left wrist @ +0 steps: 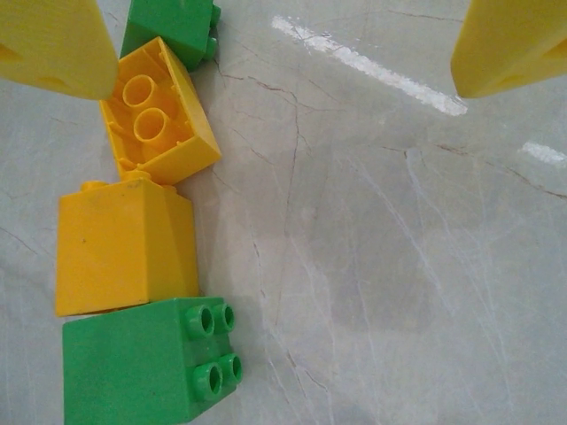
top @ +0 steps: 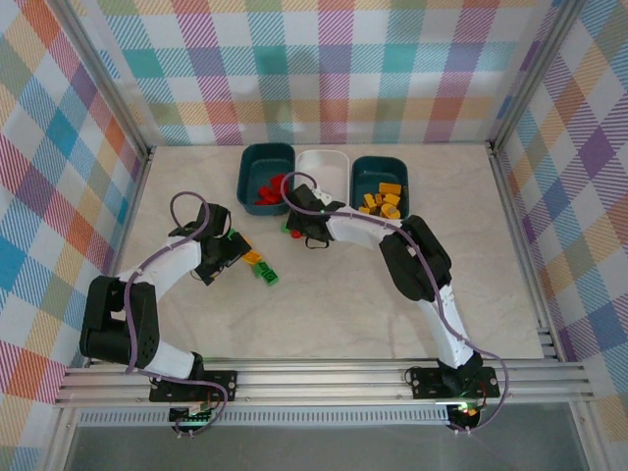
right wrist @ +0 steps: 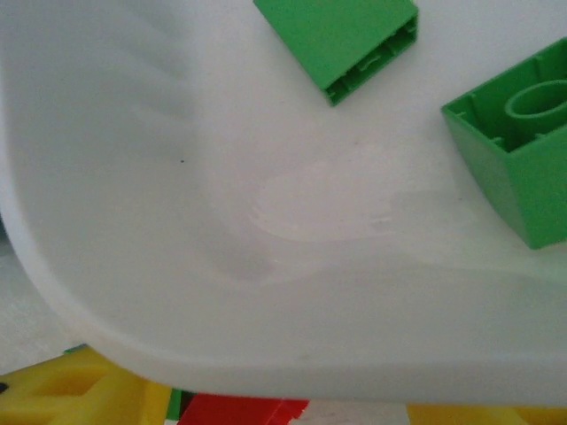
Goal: Sort the legos into containers by color
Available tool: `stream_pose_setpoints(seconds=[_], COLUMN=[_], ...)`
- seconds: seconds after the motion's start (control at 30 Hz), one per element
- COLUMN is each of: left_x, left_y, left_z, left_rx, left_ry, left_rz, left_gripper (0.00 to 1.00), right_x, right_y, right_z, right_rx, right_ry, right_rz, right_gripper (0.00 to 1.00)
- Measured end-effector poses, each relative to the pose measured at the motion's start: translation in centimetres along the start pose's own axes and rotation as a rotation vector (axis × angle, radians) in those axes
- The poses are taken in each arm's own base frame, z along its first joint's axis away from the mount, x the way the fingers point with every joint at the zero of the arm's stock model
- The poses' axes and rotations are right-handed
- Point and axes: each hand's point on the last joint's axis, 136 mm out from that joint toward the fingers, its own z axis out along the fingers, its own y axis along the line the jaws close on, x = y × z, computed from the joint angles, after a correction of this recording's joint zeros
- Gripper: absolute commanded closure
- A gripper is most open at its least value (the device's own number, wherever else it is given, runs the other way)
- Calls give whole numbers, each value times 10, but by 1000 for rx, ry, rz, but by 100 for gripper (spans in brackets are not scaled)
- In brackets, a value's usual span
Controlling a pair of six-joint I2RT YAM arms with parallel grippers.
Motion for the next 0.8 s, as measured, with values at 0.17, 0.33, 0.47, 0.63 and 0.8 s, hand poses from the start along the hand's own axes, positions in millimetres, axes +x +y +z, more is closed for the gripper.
stream_pose_setpoints(seconds=[0.17, 0.33, 0.47, 0.63, 0.8], left_x=[3, 6, 9, 8, 8], left_y=[1, 5, 6, 3, 2], left_z=[1, 4, 6, 6, 5], left_rx=[1, -7, -5, 12, 13], left_ry=[8, 15, 27, 23, 22], left_rz=[0, 0, -1, -1, -1], left_gripper=[4, 4, 4, 4, 4], right_x=[6, 12, 15, 19, 28], right_y=[-11, -24, -25, -20, -14], right_z=[-2, -12, -16, -16, -17], right_rx=[1, 3, -9, -32, -66], right_ry=[-5, -6, 2, 26, 71], right_rz=[1, -1, -9, -13, -29], right_gripper=[42, 51, 55, 54, 51])
